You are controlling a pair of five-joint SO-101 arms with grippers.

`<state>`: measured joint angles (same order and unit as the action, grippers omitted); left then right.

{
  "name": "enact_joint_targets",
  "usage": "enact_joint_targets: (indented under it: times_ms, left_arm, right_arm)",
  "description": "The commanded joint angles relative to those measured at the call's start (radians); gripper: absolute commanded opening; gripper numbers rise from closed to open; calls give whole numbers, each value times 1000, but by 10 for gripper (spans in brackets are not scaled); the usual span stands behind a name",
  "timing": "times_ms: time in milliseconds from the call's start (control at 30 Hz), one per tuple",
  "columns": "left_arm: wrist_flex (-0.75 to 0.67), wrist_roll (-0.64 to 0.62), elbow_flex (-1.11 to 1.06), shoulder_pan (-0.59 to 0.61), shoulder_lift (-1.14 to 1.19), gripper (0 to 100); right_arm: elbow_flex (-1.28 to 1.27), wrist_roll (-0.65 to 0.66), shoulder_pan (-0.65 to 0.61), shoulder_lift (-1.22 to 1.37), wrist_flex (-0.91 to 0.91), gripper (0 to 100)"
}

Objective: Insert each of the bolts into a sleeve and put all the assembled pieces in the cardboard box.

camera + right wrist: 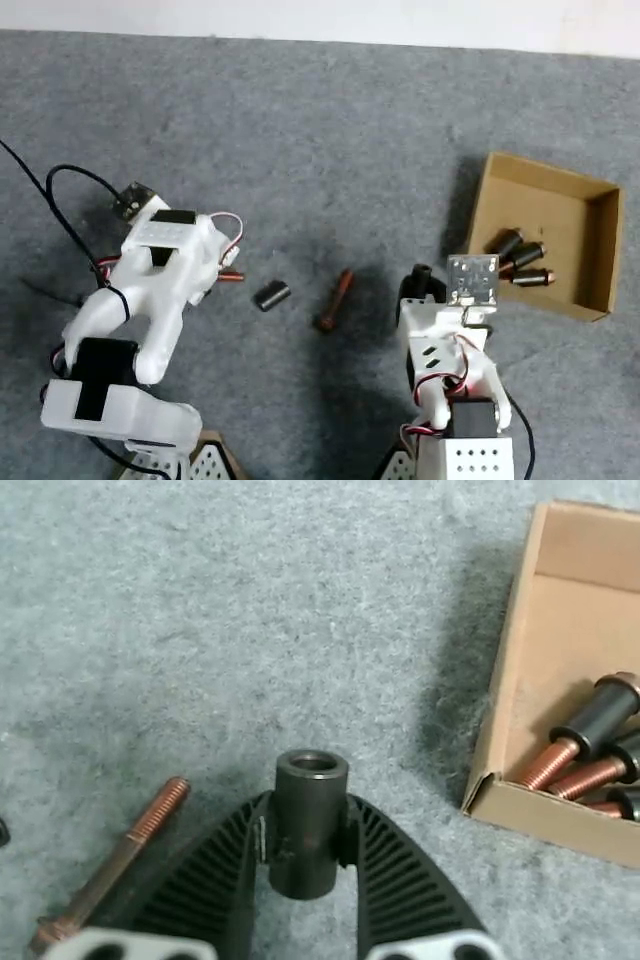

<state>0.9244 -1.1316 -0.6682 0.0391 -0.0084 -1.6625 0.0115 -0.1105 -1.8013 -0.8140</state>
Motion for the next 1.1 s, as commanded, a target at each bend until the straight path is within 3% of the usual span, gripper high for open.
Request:
enact_joint_targets:
  times_ms: [0,233,1067]
  left_arm:
    - [-48,-44,7,28,5,197]
    - [-89,-52,1,131,8,197]
    - [-84,-84,-1,185,10,191]
  right_arm:
    - [2,9,10,-1,38,3]
    - [2,9,10,-1,38,3]
    - [2,9,8,-1,38,3]
